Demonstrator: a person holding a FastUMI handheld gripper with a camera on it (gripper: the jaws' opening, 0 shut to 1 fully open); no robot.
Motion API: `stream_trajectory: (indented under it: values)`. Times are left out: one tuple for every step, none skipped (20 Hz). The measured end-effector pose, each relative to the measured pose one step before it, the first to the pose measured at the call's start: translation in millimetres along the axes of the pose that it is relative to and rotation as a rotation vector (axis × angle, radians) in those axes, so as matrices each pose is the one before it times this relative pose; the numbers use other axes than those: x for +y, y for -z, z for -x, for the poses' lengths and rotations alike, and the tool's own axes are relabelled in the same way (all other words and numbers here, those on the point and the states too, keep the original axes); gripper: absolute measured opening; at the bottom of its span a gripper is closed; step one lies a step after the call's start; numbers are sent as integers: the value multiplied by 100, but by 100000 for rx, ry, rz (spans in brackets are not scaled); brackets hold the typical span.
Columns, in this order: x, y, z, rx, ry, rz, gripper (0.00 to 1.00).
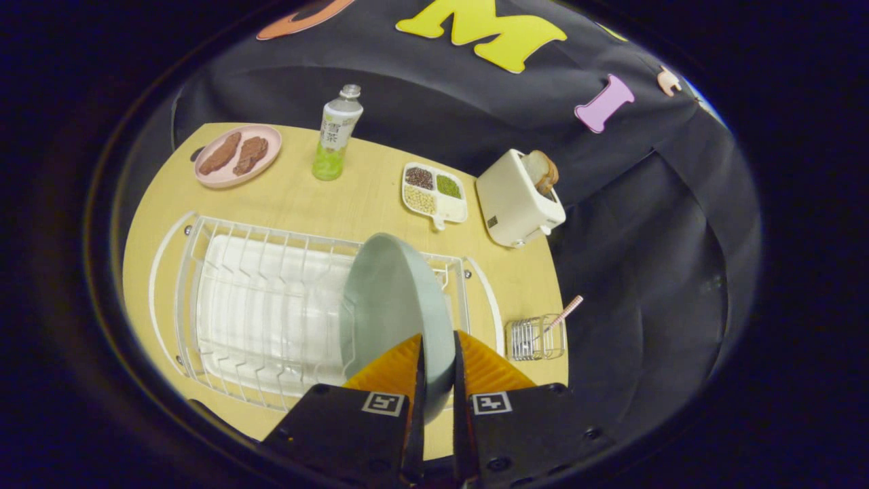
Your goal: Take the plate from the dish rack, then take the spoon from the basket and place it into the plate.
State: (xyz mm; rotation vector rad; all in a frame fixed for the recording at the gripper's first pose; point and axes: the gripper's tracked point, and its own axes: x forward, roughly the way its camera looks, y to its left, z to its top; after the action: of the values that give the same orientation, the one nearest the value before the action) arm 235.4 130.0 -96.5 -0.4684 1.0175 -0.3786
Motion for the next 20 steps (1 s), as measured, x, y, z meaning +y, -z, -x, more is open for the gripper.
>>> stream_trajectory:
  values:
    - [37, 209, 183, -776, 1739, 317, 22]
    - [-4, 145, 275, -719, 1808, -566, 22]
    - [53, -70, 315, -1145, 1028, -986, 22]
    - [-218, 19, 292, -1044, 1800, -1342, 22]
    - [-420, -310, 480, -2446, 2742, -1672, 22]
    - [-664, -583, 387, -3837, 4412, -706, 22]
    - [-959, -424, 159, -3781, 4776, -20, 21]
    - [-671, -580, 331, -3244, 3321, -343, 22]
    - [-410, -196, -1, -2303, 1236, -995, 22]
    - [-363, -245, 193, -1652, -286, -1722, 22]
    - [-544, -146, 148, -1213, -1421, -2758, 22]
    - [-663, -193, 206, -898, -1370, -2870, 22]
    - [-842, -2, 99, -581, -1887, -2752, 22]
    - [-616, 111, 178, 230, -2945, -2116, 22]
    - [-222, 235, 391, -157, -5454, -2507, 22]
    - [80, 205, 655, -660, -8444, -3143, 22]
    - [334, 92, 653, -1541, -10287, -5509, 22]
    - [124, 603, 868, 22, -8698, -4931, 21]
    - [-707, 906, 841, -693, -6346, -5267, 21]
    - [-765, 708, 734, -231, -4301, -2263, 21]
